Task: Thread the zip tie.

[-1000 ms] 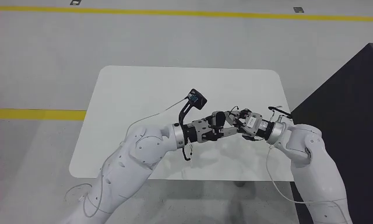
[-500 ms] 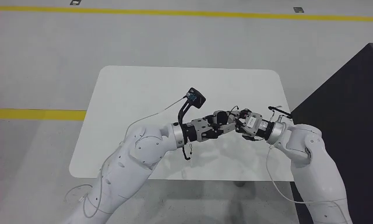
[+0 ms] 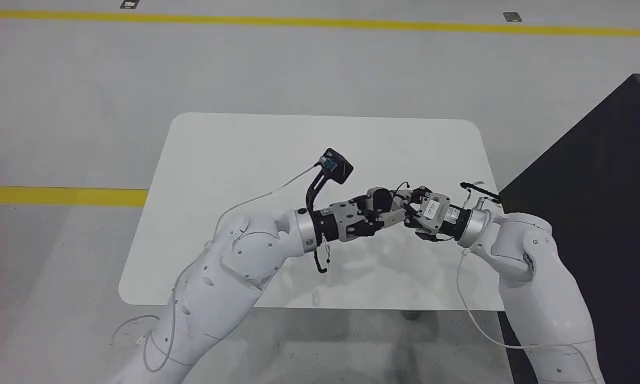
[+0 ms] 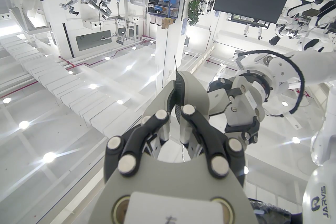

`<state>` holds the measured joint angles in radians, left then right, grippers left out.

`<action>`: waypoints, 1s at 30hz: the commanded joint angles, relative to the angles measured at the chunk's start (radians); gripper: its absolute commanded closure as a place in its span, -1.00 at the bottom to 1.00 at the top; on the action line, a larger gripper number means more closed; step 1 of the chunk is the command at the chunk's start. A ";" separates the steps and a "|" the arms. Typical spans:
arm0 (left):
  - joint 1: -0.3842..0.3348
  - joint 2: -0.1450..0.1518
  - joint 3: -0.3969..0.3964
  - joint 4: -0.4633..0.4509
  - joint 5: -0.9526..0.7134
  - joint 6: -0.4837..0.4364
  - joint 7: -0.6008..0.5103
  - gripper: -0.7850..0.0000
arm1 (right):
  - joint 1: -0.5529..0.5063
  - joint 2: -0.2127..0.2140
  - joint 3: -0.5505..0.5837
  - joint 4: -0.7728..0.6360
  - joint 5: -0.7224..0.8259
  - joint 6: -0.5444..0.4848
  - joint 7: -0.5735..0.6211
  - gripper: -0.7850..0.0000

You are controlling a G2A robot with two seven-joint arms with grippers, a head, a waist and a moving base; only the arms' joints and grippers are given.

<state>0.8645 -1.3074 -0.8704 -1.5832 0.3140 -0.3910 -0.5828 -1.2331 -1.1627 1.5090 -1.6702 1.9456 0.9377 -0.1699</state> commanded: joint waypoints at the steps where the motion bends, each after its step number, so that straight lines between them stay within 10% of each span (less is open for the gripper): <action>1: -0.001 -0.001 0.000 0.001 -0.002 0.001 -0.002 0.14 | 0.000 0.000 0.000 0.000 0.000 0.000 0.000 1.00; 30: -0.001 -0.012 -0.011 0.011 -0.017 0.018 -0.010 0.65 | 0.000 0.000 0.000 0.000 0.000 0.000 0.000 1.00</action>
<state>0.8628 -1.3189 -0.8814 -1.5720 0.2987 -0.3731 -0.5934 -1.2331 -1.1627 1.5090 -1.6702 1.9456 0.9377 -0.1699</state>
